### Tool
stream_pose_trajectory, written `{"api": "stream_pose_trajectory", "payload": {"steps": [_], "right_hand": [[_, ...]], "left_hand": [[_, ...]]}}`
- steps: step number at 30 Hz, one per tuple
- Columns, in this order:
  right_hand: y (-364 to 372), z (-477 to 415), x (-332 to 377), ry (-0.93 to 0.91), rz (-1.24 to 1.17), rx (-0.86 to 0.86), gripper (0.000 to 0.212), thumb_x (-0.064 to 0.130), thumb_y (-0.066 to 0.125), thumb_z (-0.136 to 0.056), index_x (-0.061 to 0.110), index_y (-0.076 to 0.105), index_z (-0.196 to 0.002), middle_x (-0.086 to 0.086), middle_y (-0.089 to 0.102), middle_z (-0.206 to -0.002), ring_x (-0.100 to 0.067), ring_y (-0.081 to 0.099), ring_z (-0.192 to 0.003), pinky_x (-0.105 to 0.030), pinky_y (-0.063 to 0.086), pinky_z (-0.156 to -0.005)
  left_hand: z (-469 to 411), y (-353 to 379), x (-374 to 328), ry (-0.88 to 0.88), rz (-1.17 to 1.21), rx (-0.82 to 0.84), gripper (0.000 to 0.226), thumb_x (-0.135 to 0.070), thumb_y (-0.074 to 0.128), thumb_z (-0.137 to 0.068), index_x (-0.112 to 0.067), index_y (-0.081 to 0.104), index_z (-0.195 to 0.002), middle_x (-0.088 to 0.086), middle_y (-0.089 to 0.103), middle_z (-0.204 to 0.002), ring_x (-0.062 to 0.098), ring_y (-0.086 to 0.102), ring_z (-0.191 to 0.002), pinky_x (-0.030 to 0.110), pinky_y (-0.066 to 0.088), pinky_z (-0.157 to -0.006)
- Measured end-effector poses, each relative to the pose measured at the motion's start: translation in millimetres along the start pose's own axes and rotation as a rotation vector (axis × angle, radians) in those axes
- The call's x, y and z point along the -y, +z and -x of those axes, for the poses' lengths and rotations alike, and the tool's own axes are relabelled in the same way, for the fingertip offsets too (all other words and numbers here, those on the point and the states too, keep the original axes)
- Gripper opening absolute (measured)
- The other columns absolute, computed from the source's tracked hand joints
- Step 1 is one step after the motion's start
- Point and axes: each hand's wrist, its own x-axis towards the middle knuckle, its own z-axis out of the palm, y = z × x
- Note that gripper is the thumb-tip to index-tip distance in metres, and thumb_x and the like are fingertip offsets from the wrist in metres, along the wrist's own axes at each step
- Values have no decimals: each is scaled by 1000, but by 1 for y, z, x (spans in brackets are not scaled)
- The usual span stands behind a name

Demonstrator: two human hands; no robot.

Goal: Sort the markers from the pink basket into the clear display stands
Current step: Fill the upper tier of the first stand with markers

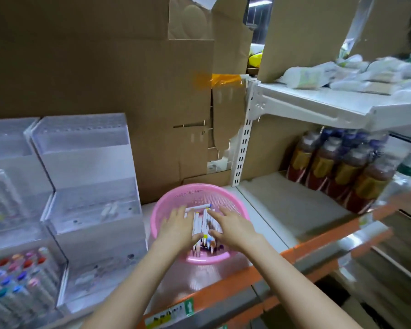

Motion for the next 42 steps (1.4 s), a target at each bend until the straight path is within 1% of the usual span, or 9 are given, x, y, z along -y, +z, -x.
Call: {"api": "stream_pose_trajectory", "payload": {"steps": [2,6,10,16,20,28,32,38,42], "right_hand": [[5,-11,1,15,1,18,52,40,51,-94,25,38,-142,-6,36,-148,-27,42,-131,-39,43,-96],[10,-28,3,27,-50,-25,30,29,52,-92,12,55,-118,-12,55,-121,-30,53,-109,-35,45,-77],[14,-34,0,27,-129,-102,28,28,60,-90,10,57,-111,-10,55,-115,-27,53,-104,-37,48,-80],[21,-36,-2,66,-184,-172,43,33,66,-85,15,52,-122,-8,54,-113,-27,55,-103,-35,47,-77],[23,-38,-1,92,-215,-141,27,31,65,-85,14,58,-104,-6,63,-99,-23,61,-85,-35,53,-70],[18,-33,0,144,-225,-178,4,12,51,-82,14,54,-79,-1,49,-63,-24,53,-66,-27,29,-44],[17,-32,1,148,-159,-150,8,18,52,-83,13,56,-84,-3,55,-71,-23,54,-66,-25,27,-42],[10,-30,0,43,-245,-44,23,32,58,-85,24,43,-70,2,54,-74,-19,53,-74,-26,32,-48],[10,-33,-2,38,-299,37,35,35,66,-82,25,40,-60,7,45,-62,-16,50,-67,-28,37,-54]], "left_hand": [[-6,9,-1,-75,45,90,66,-50,46,-93,-19,25,-147,9,25,-150,28,27,-135,41,31,-106],[-19,16,-1,-157,105,47,47,-35,47,-96,-12,41,-136,13,39,-138,28,40,-125,38,39,-98],[-23,22,1,-195,96,14,41,-25,54,-92,-9,48,-128,13,47,-130,28,46,-118,36,43,-94],[-20,26,2,-209,181,-111,25,-20,52,-93,-10,56,-116,10,48,-120,23,51,-104,32,44,-84],[-19,22,2,-220,307,-102,26,-17,59,-88,-14,60,-114,7,54,-116,22,58,-96,30,48,-80],[-13,16,1,-260,441,-76,20,-24,71,-83,-11,64,-96,0,68,-95,15,64,-84,28,54,-71],[-11,10,0,-248,428,-73,15,-16,70,-81,-17,55,-81,-2,57,-80,13,53,-72,14,33,-48],[-13,9,0,-297,430,-52,19,-21,72,-77,-12,66,-92,3,68,-90,17,63,-81,33,55,-70],[-14,10,1,-263,410,-76,21,-22,71,-82,-9,64,-96,0,58,-82,13,52,-71,17,38,-50]]}}
